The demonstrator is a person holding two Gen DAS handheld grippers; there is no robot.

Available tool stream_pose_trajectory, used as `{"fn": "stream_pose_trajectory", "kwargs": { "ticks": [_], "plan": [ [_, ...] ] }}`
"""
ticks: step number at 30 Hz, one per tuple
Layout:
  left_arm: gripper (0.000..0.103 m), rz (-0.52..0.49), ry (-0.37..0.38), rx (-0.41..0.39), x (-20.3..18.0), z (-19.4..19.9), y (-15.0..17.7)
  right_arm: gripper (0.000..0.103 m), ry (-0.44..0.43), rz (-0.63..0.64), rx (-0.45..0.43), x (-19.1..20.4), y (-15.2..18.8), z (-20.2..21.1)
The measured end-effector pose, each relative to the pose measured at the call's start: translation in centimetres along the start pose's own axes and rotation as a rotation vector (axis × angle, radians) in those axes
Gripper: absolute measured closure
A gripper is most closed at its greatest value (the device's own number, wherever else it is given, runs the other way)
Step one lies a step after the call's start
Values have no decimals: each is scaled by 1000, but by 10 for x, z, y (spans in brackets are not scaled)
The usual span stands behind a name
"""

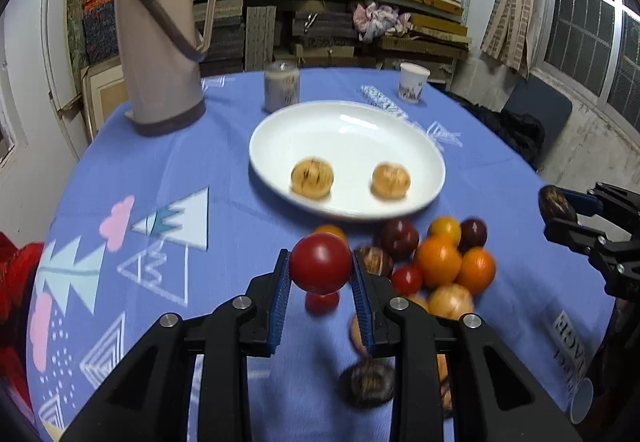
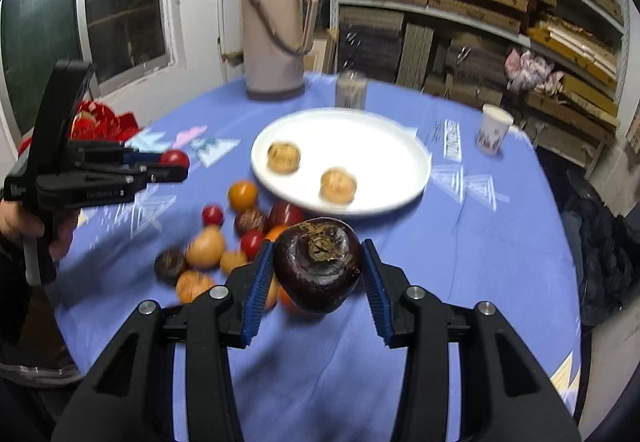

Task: Organize fruits
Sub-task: 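Lower the tomato and dark brown fruit onto the white plate and open both tools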

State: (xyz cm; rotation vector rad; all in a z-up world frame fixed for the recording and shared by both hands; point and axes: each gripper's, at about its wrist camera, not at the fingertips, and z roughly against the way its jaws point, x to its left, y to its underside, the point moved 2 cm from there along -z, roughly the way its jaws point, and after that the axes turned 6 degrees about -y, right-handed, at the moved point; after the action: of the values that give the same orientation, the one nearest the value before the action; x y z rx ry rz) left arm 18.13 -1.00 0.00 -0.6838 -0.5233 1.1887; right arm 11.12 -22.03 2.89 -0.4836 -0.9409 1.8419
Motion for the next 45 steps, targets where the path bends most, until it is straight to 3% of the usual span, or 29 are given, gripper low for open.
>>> {"fn": "stream_pose_trajectory", "kwargs": {
  "ticks": [6,17,27,32,34,40,45],
  "plan": [
    [73,27,29,-8,-8,-27,-39,60,2,-40,-20,-20,-39,-31],
    [73,39,58,89,-34,-108,-68,60,20,-226,128,-77,-56,-147],
    [72,48,33,112,-35,-131,-71,56,-2,-272,129,-89,-55,-167],
    [51,12,-3,91,-40,-124,-72,51,-9,-300,90,-95,-52,-160],
    [30,23,-37,58,-34,-115,-74,49,-24,-309,68,-96,-52,-155],
    [25,75,-46,1,-7,-84,-63,39,-60,-306,3,-93,-48,-133],
    [16,141,-48,11,18,-71,-47,31,-67,-319,-35,-88,-40,-114]
  ]
}}
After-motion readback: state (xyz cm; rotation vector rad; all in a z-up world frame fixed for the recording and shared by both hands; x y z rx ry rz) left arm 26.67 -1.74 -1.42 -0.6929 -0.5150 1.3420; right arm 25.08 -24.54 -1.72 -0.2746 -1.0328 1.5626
